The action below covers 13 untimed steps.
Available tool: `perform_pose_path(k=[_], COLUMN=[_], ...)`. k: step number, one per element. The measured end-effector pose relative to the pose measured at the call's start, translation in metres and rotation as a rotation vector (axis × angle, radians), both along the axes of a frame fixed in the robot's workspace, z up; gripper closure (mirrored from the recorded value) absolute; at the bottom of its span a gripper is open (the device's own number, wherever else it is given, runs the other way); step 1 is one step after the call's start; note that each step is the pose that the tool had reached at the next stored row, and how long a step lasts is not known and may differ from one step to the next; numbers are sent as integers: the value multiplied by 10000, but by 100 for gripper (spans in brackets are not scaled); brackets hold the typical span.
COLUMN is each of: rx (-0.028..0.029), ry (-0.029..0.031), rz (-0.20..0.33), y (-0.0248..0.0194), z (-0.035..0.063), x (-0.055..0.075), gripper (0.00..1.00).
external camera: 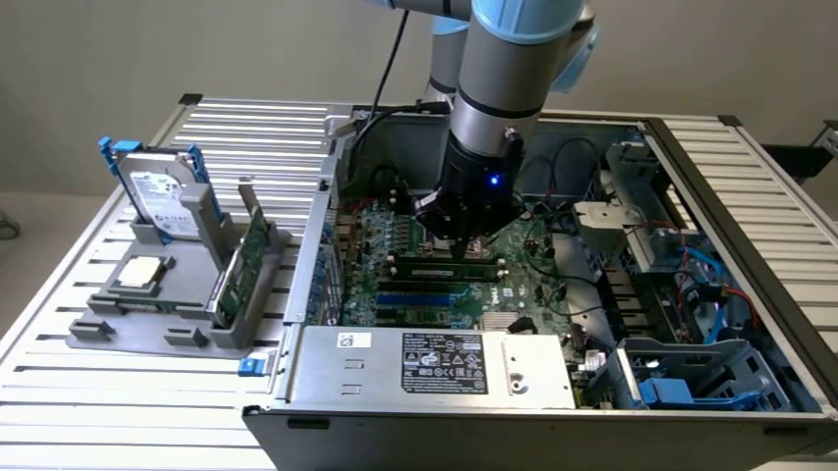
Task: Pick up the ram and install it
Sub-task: 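Press down the ram until it locks into place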
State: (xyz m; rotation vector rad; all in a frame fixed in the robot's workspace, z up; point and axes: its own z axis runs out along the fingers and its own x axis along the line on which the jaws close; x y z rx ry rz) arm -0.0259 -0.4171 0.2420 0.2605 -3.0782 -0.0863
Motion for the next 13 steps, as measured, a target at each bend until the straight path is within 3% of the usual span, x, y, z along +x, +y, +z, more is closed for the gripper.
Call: perform_pose_path(k=[3, 7, 13], rx=[-43, -158, -160], ry=[-7, -26, -26], rz=[-356, -614, -616], y=[-1, -1, -2], z=[0, 0, 0], x=[-1, 0, 0], gripper=[89, 89, 89])
